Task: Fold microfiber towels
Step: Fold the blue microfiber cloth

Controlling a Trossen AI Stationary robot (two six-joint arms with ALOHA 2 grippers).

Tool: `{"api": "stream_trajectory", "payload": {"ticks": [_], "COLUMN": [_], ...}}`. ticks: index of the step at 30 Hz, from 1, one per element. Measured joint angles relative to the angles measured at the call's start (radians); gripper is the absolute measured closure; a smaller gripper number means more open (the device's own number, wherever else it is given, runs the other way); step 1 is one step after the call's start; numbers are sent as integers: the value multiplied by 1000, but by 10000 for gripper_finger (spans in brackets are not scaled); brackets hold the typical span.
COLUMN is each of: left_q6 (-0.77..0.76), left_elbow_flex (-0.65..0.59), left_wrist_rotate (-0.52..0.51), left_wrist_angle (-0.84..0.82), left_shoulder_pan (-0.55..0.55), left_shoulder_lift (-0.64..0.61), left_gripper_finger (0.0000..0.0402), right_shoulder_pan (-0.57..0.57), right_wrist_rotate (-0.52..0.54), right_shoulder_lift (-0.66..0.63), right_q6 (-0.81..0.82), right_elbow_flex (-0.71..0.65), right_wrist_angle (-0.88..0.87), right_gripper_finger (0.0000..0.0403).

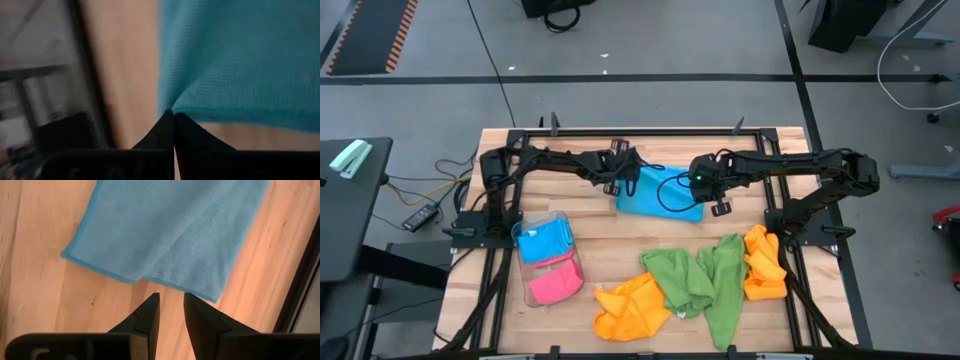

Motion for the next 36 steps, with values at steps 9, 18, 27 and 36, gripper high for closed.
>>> {"api": "stream_trajectory", "payload": {"ticks": [9, 18, 27, 36], "left_q6": [-163, -186, -205, -241], "left_elbow_flex": [-1, -2, -2, -2], "left_wrist_rotate": [-9, -6, -105, -33], "left_wrist_angle": [-88, -119, -210, -326], "left_shoulder_pan": [22, 47, 26, -1], "left_shoulder_lift": [-31, 46, 21, -52], "left_gripper_finger": [396, 372, 325, 240], "right_shoulder_pan": [1, 0, -1, -2], "right_wrist_rotate": [0, -9, -104, -176], "right_shoulder_lift": [0, 0, 0, 2], "right_q6": [-25, -27, -40, 47], "right_elbow_flex": [0, 0, 0, -142], "right_wrist_angle": [40, 59, 112, 440], "right_gripper_finger": [306, 306, 306, 306]}}
